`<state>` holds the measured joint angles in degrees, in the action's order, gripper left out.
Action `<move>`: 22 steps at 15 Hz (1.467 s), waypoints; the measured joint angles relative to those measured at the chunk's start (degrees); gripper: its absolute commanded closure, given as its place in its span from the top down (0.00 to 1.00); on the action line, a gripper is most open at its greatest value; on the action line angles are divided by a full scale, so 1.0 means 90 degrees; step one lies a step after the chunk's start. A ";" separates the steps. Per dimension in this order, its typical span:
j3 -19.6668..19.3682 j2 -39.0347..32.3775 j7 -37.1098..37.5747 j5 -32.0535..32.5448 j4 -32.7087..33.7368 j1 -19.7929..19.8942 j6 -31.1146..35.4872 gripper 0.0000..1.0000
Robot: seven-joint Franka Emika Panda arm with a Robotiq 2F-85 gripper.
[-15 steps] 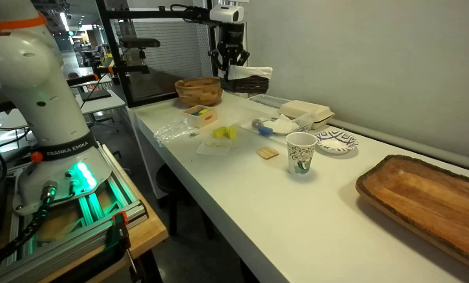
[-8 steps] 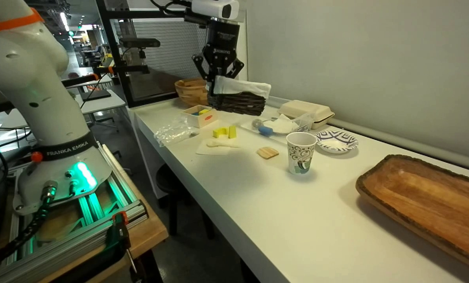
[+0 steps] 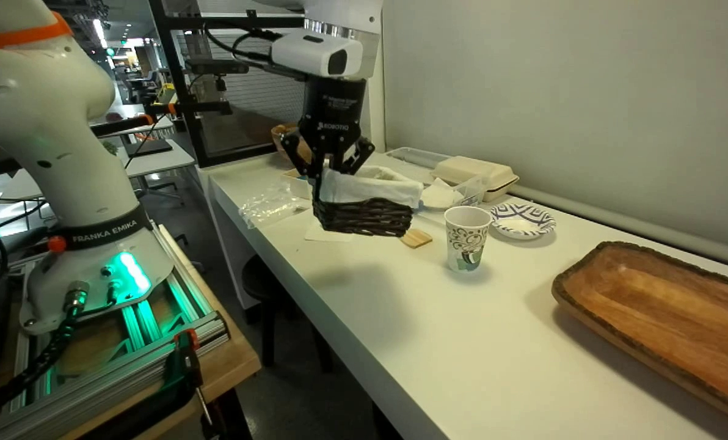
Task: Move the basket to the right then move the clear container to the left.
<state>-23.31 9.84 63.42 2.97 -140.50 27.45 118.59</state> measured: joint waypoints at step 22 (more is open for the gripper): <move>-0.0252 -0.2159 -0.2273 -0.0349 0.1100 -0.0678 0.1293 1.00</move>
<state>-25.58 -9.59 42.96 -0.16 -130.59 21.35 130.23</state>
